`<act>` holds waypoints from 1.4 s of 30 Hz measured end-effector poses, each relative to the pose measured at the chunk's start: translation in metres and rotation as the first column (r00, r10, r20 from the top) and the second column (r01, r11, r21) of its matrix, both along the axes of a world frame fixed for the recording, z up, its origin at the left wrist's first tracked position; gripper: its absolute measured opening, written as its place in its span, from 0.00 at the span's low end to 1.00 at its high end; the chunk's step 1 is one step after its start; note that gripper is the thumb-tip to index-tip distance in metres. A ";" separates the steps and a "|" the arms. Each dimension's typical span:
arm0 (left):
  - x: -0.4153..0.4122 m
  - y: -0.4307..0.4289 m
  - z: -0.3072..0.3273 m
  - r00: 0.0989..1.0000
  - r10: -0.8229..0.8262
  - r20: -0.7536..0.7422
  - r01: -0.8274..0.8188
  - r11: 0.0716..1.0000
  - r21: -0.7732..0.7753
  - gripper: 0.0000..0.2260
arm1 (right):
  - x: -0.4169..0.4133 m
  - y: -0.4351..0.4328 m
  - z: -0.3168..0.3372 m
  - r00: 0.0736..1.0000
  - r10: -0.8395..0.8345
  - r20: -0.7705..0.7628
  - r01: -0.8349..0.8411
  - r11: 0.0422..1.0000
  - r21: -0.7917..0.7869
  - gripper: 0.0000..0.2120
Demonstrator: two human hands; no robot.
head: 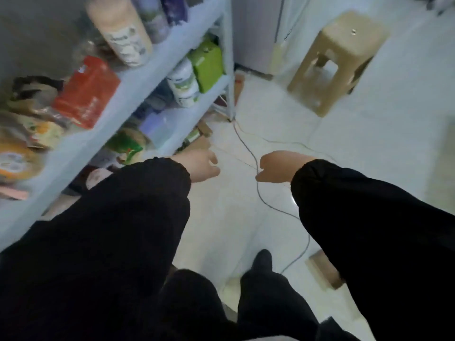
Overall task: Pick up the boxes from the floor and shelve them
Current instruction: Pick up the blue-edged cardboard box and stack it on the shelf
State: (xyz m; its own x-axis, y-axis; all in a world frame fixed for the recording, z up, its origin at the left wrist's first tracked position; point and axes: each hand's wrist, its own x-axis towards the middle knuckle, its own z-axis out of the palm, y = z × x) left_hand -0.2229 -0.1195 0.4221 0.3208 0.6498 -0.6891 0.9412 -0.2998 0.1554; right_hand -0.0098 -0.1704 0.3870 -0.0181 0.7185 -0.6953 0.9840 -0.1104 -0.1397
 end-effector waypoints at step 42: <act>0.542 -0.245 -0.490 0.786 -0.617 0.032 0.570 0.704 -0.423 0.20 | 0.299 -0.525 -0.470 -0.533 -0.846 0.002 0.807 -0.509 -0.300 0.23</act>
State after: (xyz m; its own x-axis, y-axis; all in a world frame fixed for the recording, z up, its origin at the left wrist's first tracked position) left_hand 0.3188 -0.3647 -0.0677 0.4581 0.0178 -0.8887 0.6063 -0.7374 0.2977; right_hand 0.2889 -0.6953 -0.0831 0.4117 -0.2405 -0.8790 -0.6493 -0.7543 -0.0977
